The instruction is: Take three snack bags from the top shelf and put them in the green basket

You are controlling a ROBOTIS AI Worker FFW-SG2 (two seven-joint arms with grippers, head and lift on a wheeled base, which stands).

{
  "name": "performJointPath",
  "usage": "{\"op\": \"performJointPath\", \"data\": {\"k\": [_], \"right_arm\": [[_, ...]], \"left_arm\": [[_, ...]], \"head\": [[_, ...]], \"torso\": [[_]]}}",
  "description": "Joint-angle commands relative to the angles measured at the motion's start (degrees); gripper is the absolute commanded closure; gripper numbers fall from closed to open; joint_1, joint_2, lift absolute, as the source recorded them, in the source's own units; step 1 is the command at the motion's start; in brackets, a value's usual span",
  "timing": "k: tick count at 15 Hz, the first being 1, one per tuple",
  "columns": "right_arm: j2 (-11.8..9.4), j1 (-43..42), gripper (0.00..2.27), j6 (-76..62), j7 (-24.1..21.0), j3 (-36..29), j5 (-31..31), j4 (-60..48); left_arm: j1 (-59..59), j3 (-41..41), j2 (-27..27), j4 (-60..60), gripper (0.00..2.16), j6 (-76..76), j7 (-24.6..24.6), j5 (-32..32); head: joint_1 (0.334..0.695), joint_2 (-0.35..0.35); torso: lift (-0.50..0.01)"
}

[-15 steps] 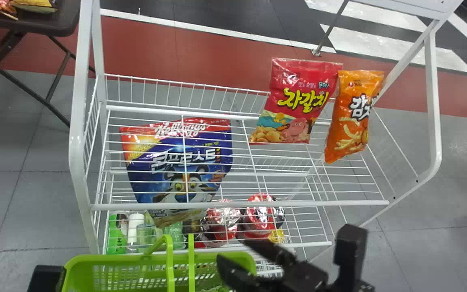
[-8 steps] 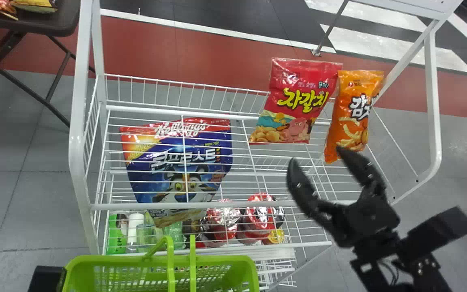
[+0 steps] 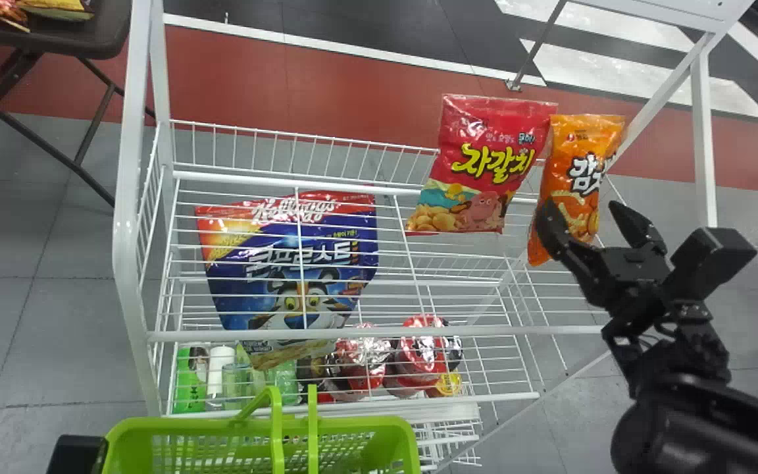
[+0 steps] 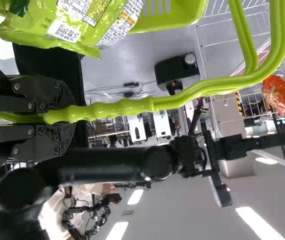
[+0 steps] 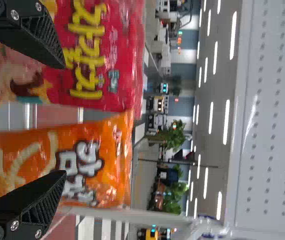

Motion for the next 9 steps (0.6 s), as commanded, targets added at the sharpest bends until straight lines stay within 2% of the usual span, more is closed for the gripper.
{"op": "performJointPath", "data": {"k": [1,3,7,8,9], "right_arm": [[-2.8,-5.7,0.05,0.5,1.4,-2.1,1.1,7.9],[-5.9,-8.3,0.05,0.5,2.8,-2.0,-0.1,13.2],[-8.0,-13.2,0.09,0.7,4.6,-1.7,0.4,20.5],[-8.2,-13.5,0.6,1.5,4.8,-1.4,0.9,20.7],[-7.8,-13.3,1.87,1.5,4.0,-0.7,0.7,20.4]], "left_arm": [[0.0,0.1,0.0,0.0,1.77,0.0,0.1,-0.1],[-0.1,0.3,0.0,0.1,1.77,0.0,0.2,-0.1],[-0.5,0.3,0.1,0.1,1.77,0.2,0.6,-0.2],[-0.8,0.2,0.1,0.1,1.77,0.4,0.6,-0.2],[-0.9,0.3,0.1,0.1,1.77,0.4,0.6,-0.2]], "head": [[0.695,-0.35],[0.695,-0.35],[0.695,-0.35],[0.695,-0.35],[0.695,-0.35]], "torso": [[-0.044],[-0.044],[-0.044],[-0.044],[-0.044]]}}
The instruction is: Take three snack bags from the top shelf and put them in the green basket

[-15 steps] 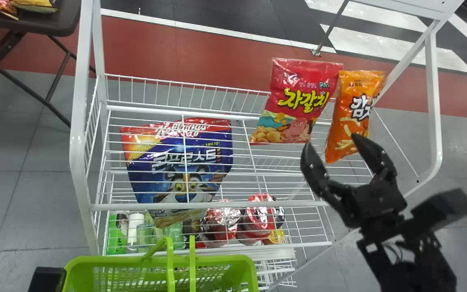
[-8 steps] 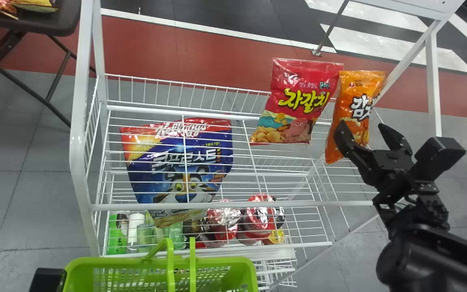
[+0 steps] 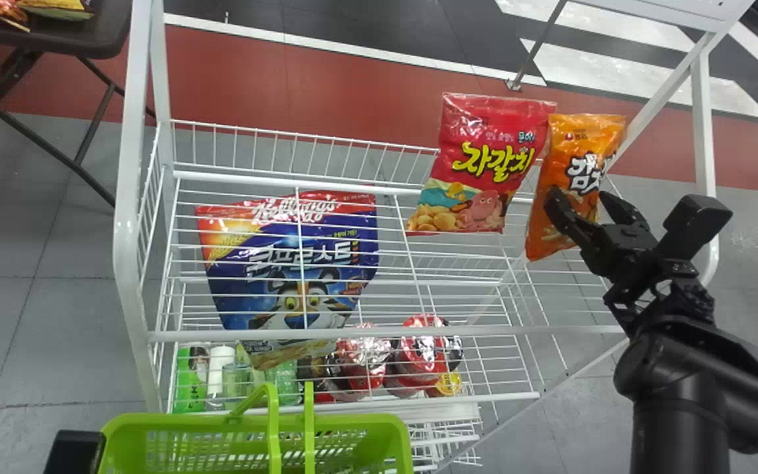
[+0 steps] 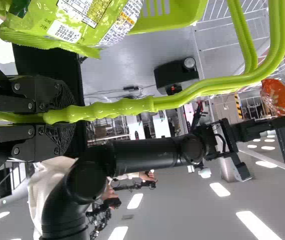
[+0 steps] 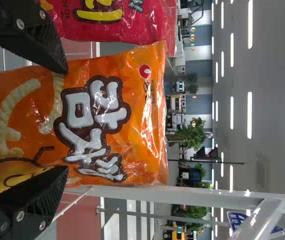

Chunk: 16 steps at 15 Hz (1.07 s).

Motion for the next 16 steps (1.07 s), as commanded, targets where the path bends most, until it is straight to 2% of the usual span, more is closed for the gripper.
{"op": "performJointPath", "data": {"k": [1,2,7,10,14,16], "right_arm": [[0.4,0.0,2.24,2.4,-0.8,0.2,0.0,-0.1],[0.8,0.1,2.24,2.8,-2.3,-0.2,-0.7,-0.2],[1.1,0.7,2.24,4.5,-2.8,-2.7,-2.0,-1.4],[3.1,3.1,2.24,6.1,-3.1,-4.3,-5.0,-6.5],[4.1,6.5,2.24,8.4,-3.1,-5.0,-9.4,-12.6],[4.8,10.8,2.24,9.3,-3.1,-4.8,-13.1,-17.9]], "left_arm": [[-0.5,0.1,0.0,0.1,1.77,0.3,0.1,0.0],[-0.5,0.4,0.1,0.1,1.77,0.5,0.1,0.1],[-1.6,0.2,0.1,0.5,1.77,0.6,0.3,-0.1],[-1.6,0.2,0.2,0.5,1.77,0.8,0.2,0.0],[-1.6,0.0,0.2,0.4,1.77,0.8,0.2,-0.1],[-1.5,0.0,0.2,0.4,1.77,0.6,0.2,0.0]], "head": [[0.695,-0.35],[0.695,-0.35],[0.695,-0.35],[0.695,-0.35],[0.695,-0.35],[0.695,-0.35]], "torso": [[-0.044],[-0.044],[-0.044],[-0.044],[-0.044],[-0.044]]}}
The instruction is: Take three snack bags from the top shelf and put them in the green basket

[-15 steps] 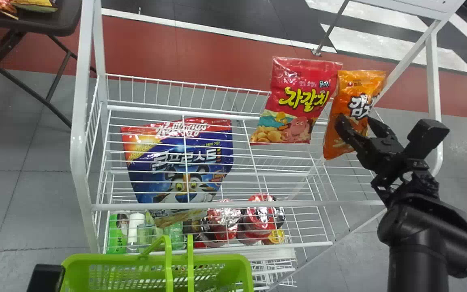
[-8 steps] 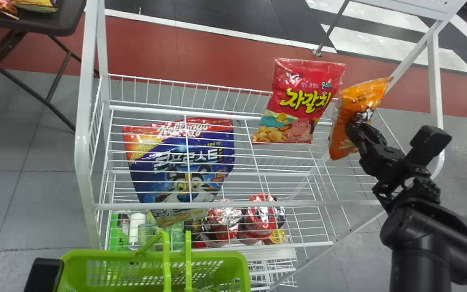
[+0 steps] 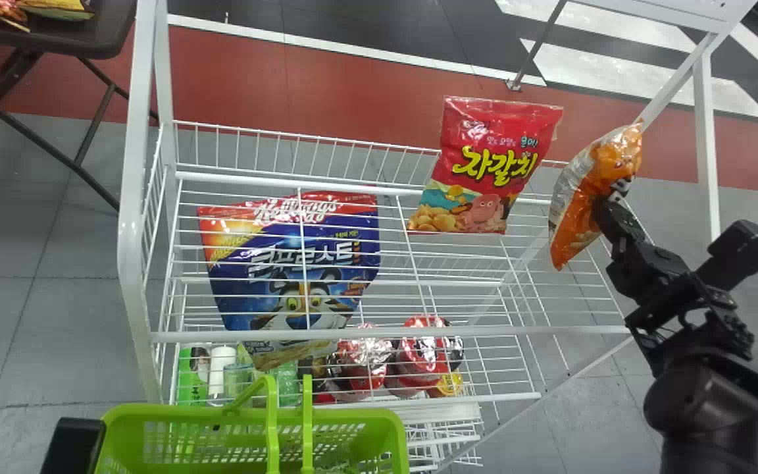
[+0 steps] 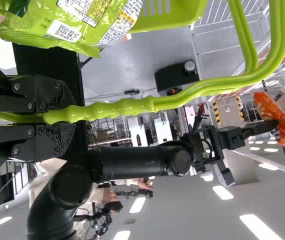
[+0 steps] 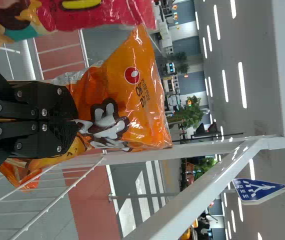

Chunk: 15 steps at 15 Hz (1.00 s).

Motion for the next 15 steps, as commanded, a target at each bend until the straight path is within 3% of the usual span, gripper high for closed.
{"op": "performJointPath", "data": {"k": [1,3,9,15], "right_arm": [[1.4,4.9,2.24,1.3,0.0,0.1,-3.6,-6.4],[3.8,10.1,2.24,3.3,0.2,0.0,-6.8,-14.1],[3.8,28.9,2.24,4.5,3.4,1.7,-17.9,-35.0],[3.8,34.1,2.24,33.3,15.4,-2.3,-27.6,-42.8]], "left_arm": [[0.1,0.0,0.0,-0.1,1.77,-0.1,0.0,0.1],[0.5,0.0,0.0,-0.2,1.77,-0.3,-0.1,0.1],[1.0,0.0,-0.1,-0.2,1.77,-0.5,-0.3,0.4],[0.6,0.2,-0.3,-0.2,1.77,-0.8,0.1,0.1]], "head": [[0.695,-0.35],[0.695,-0.35],[0.695,-0.35],[0.695,-0.35]], "torso": [[-0.044],[-0.044],[-0.044],[-0.044]]}}
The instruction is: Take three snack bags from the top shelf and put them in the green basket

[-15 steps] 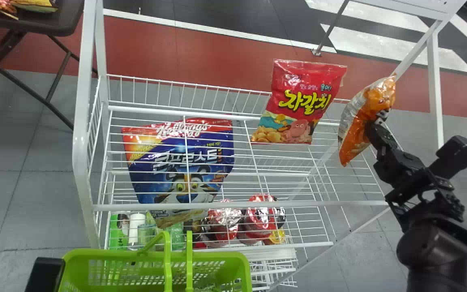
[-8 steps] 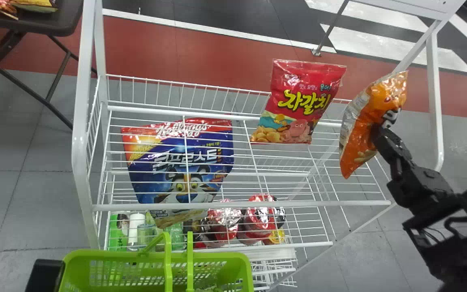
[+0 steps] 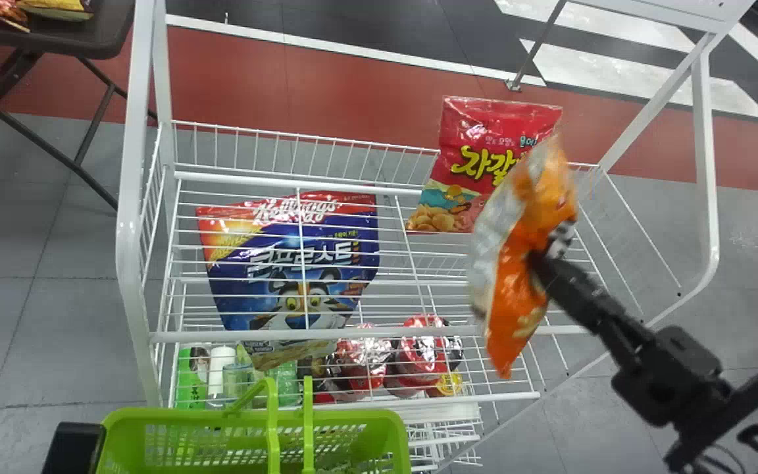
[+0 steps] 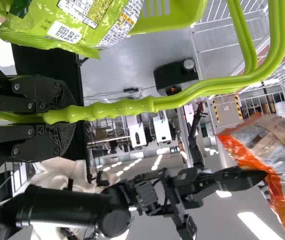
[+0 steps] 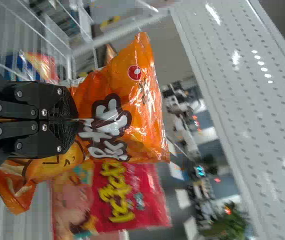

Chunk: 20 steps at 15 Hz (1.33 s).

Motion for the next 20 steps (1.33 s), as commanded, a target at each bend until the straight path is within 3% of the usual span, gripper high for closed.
{"op": "performJointPath", "data": {"k": [1,7,9,16,20], "right_arm": [[0.1,0.6,2.24,11.6,3.3,-1.4,-2.2,-1.7],[0.1,1.7,2.24,39.2,11.8,-4.3,-4.9,-4.2],[0.1,2.1,2.24,43.8,12.7,-4.4,-4.1,-3.7],[0.1,0.7,2.24,44.1,10.6,7.4,4.8,9.6],[0.1,-1.4,2.24,44.1,6.0,14.4,7.5,13.9]], "left_arm": [[-0.2,0.2,-0.2,0.0,1.77,0.0,0.0,-0.1],[-0.6,-0.3,-0.3,0.0,1.77,-0.3,1.4,-0.2],[-0.8,-0.2,-0.3,0.0,1.77,-0.3,1.5,-0.2],[-1.0,-0.5,0.1,-0.4,1.77,-0.3,1.1,-0.2],[0.2,-0.4,0.2,-2.1,1.77,-0.2,1.1,-0.2]], "head": [[0.695,-0.35],[0.695,-0.35],[0.695,-0.35],[0.695,-0.35],[0.695,-0.35]], "torso": [[-0.044],[-0.044],[-0.044],[-0.044],[-0.044]]}}
